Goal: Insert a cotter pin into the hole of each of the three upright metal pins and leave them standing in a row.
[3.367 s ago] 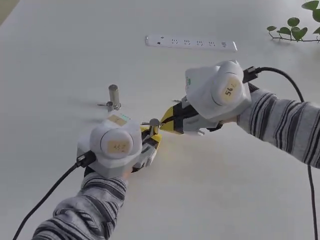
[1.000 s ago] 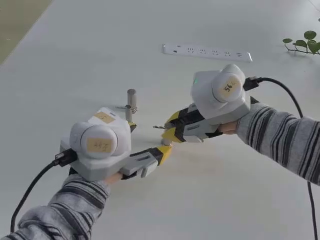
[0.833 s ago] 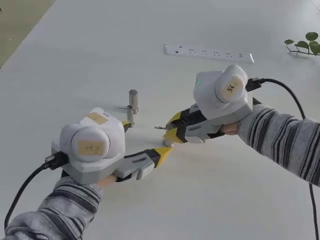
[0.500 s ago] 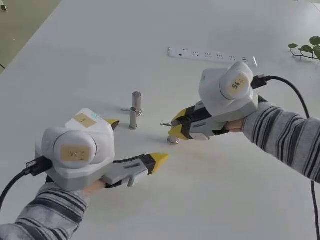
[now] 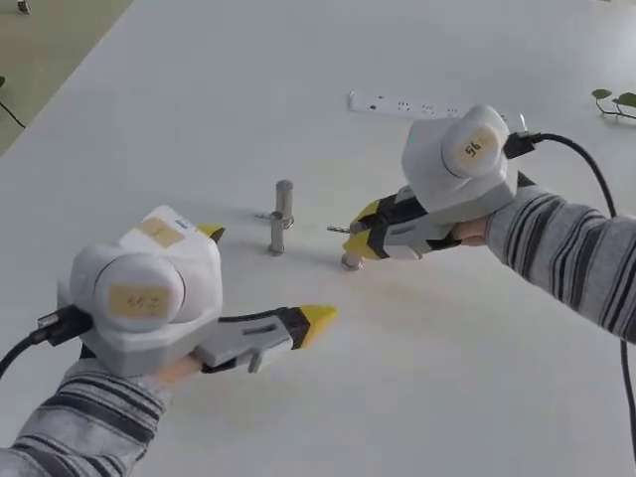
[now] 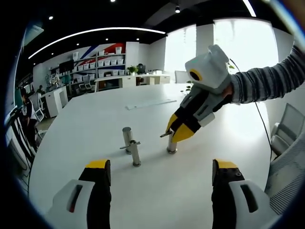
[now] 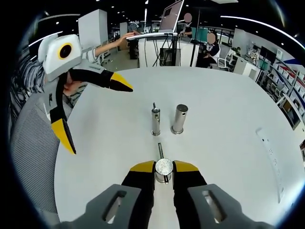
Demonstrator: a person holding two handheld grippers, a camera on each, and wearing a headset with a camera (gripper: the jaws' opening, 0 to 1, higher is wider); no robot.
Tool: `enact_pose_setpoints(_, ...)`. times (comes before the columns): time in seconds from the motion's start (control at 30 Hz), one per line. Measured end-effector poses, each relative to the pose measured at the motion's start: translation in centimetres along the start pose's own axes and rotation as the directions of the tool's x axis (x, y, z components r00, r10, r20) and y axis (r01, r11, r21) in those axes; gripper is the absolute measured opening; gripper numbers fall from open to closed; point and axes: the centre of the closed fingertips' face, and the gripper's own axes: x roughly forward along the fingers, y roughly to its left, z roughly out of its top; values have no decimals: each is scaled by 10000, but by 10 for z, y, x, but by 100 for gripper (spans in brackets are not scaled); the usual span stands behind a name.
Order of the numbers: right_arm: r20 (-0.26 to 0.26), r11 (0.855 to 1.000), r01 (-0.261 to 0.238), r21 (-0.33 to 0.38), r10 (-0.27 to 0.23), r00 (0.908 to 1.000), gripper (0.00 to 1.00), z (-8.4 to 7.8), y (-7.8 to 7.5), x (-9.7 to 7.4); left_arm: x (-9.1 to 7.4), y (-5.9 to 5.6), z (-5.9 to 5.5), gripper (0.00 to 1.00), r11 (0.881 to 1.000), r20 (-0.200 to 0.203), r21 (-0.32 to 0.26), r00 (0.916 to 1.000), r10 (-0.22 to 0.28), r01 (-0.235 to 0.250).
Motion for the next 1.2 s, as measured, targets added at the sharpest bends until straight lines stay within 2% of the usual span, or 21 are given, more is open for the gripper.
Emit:
enact_pose_setpoints(0.23, -36, 9998, -161, -105, 161, 9999, 8, -1, 0, 1, 2, -3, 1, 93, 9998, 26, 43, 9998, -192, 192)
enact_pose_setpoints(0.73, 116, 9990, -383, -238, 386, 9992, 9, 1, -5, 2, 3, -8, 2, 95, 9996, -37, 3, 9996, -297, 297)
enact_pose_setpoints(1.1, 213, 9988, -442, -226, 447, 9988, 9, -1, -9, 2, 2, -6, 0, 95, 9997, -129, -61, 9996, -236, 235)
enact_pose_setpoints(1.17, 265, 9978, -392, -529, 407, 9988, 10, -1, -11, 3, 2, -6, 1, 95, 9997, -115, -76, 9997, -217, 216)
enact_pose_setpoints(1.2, 252, 9986, -350, -407, 360, 9990, 10, -2, -12, 4, 2, -6, 1, 95, 9997, -115, -89, 9997, -216, 215)
